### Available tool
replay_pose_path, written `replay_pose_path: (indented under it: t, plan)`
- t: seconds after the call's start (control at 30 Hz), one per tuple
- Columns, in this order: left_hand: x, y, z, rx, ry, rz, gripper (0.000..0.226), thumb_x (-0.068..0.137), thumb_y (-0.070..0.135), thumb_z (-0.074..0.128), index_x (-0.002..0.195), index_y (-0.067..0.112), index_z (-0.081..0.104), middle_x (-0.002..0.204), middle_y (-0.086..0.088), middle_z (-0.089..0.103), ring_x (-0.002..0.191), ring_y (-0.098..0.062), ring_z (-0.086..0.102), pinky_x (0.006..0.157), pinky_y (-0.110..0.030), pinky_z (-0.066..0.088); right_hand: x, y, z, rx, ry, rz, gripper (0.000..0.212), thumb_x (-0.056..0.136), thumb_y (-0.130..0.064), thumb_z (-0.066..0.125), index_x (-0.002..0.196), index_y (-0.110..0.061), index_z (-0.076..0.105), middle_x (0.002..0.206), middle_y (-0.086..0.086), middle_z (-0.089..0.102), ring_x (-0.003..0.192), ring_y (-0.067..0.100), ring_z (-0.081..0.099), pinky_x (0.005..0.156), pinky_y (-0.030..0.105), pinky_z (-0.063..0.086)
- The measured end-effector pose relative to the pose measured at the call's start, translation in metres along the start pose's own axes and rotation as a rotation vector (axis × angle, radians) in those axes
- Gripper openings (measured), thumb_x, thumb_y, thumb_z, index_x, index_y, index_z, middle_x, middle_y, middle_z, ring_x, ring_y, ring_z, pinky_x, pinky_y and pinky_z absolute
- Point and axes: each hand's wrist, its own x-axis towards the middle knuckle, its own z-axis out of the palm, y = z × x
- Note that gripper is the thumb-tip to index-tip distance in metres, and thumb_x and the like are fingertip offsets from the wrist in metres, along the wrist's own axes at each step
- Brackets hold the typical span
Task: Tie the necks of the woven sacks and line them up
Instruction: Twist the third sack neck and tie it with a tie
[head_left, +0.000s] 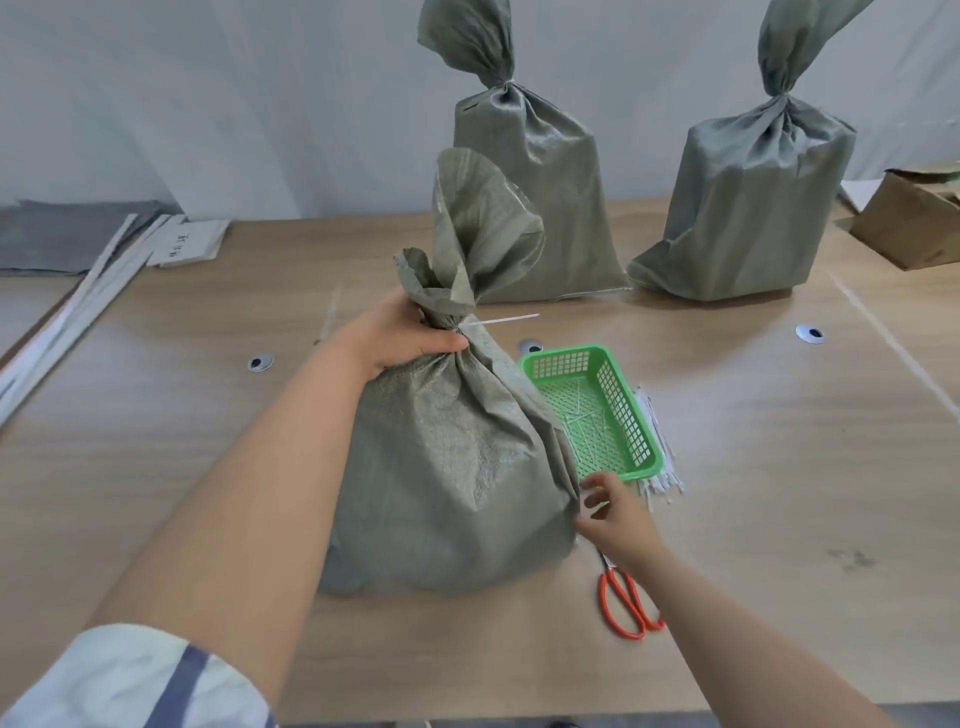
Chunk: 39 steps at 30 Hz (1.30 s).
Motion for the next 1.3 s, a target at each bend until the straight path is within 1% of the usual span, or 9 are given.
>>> replay_pose_path:
  t: [0.07,0.17,0.27,0.47,0.67,0.83,1.0,1.23,1.3]
  plan:
    - [0.002,-0.005,-0.001,-0.023,0.017,-0.010,0.042,0.082,0.000,0.076,0.120,0.012,0.062,0.108,0.004,0.068,0.095,0.003,0.062,0.074,-0.007,0.050,-0.001,0.025,0.002,-0.121,-0.008,0.074,0.039,0.075,-0.014,0.074,0.109,-0.021,0.058,0.096,0.001,0.060,0.085,0.021,0.060,0.074,0.031,0.048]
    - [0.005,-0.012,-0.003,-0.044,0.010,-0.013,0.049,0.082,0.002,0.077,0.127,0.009,0.061,0.116,-0.001,0.069,0.104,-0.005,0.064,0.080,-0.011,0.052,-0.003,0.061,0.010,-0.370,-0.099,0.234,0.046,0.077,-0.017,0.067,0.120,-0.024,0.052,0.111,0.006,0.060,0.101,0.025,0.061,0.079,0.029,0.045]
    - [0.009,-0.013,-0.004,-0.050,-0.007,-0.002,0.048,0.083,0.002,0.075,0.128,0.009,0.060,0.114,0.002,0.068,0.101,0.000,0.062,0.077,-0.009,0.052,-0.009,0.086,0.022,-0.500,-0.117,0.339,0.036,0.086,-0.024,0.054,0.123,-0.026,0.052,0.119,0.010,0.056,0.108,0.033,0.062,0.087,0.032,0.049]
    - [0.008,-0.021,-0.007,-0.104,-0.006,-0.007,0.045,0.084,0.001,0.075,0.124,0.014,0.060,0.106,0.009,0.068,0.090,0.009,0.062,0.072,-0.006,0.050,-0.010,0.092,0.034,-0.601,-0.012,0.329,0.022,0.092,-0.023,0.044,0.113,-0.025,0.053,0.104,0.011,0.055,0.098,0.036,0.063,0.076,0.035,0.050]
    - [0.006,-0.025,-0.010,-0.132,-0.008,-0.005,0.049,0.083,0.001,0.075,0.127,0.013,0.058,0.109,0.010,0.067,0.097,0.005,0.062,0.078,-0.009,0.051,-0.007,0.092,0.039,-0.657,0.020,0.303,0.019,0.091,-0.022,0.043,0.108,-0.020,0.053,0.101,0.013,0.063,0.097,0.035,0.063,0.070,0.034,0.046]
    - [0.003,-0.024,-0.009,-0.145,0.014,0.014,0.046,0.082,-0.003,0.074,0.121,0.017,0.058,0.102,0.015,0.064,0.082,0.017,0.060,0.071,-0.002,0.047,-0.008,0.084,0.034,-0.636,0.054,0.308,0.015,0.089,-0.024,0.047,0.102,-0.019,0.052,0.098,0.012,0.069,0.092,0.035,0.065,0.066,0.033,0.044]
    - [0.000,-0.028,-0.009,-0.159,0.024,0.018,0.046,0.082,-0.001,0.075,0.121,0.016,0.059,0.099,0.016,0.064,0.080,0.018,0.058,0.070,0.000,0.046,-0.022,0.065,0.015,-0.546,0.077,0.334,0.022,0.084,-0.032,0.054,0.106,-0.028,0.056,0.091,0.003,0.068,0.085,0.027,0.063,0.068,0.030,0.049]
    - [-0.006,-0.027,-0.010,-0.235,0.018,0.019,0.042,0.084,0.002,0.074,0.118,0.019,0.057,0.102,0.013,0.064,0.090,0.007,0.058,0.074,-0.007,0.047,-0.059,0.044,-0.010,-0.170,0.271,0.151,0.040,0.075,-0.012,0.072,0.109,-0.031,0.067,0.084,-0.012,0.068,0.079,0.004,0.063,0.071,0.024,0.045]
    - [-0.008,-0.026,-0.012,-0.249,0.027,0.033,0.043,0.085,0.005,0.074,0.122,0.017,0.056,0.105,0.011,0.065,0.095,0.002,0.060,0.081,-0.012,0.048,-0.059,0.029,-0.015,-0.044,0.371,0.106,0.036,0.077,-0.011,0.077,0.101,-0.037,0.069,0.082,-0.011,0.071,0.080,0.008,0.067,0.069,0.021,0.049]
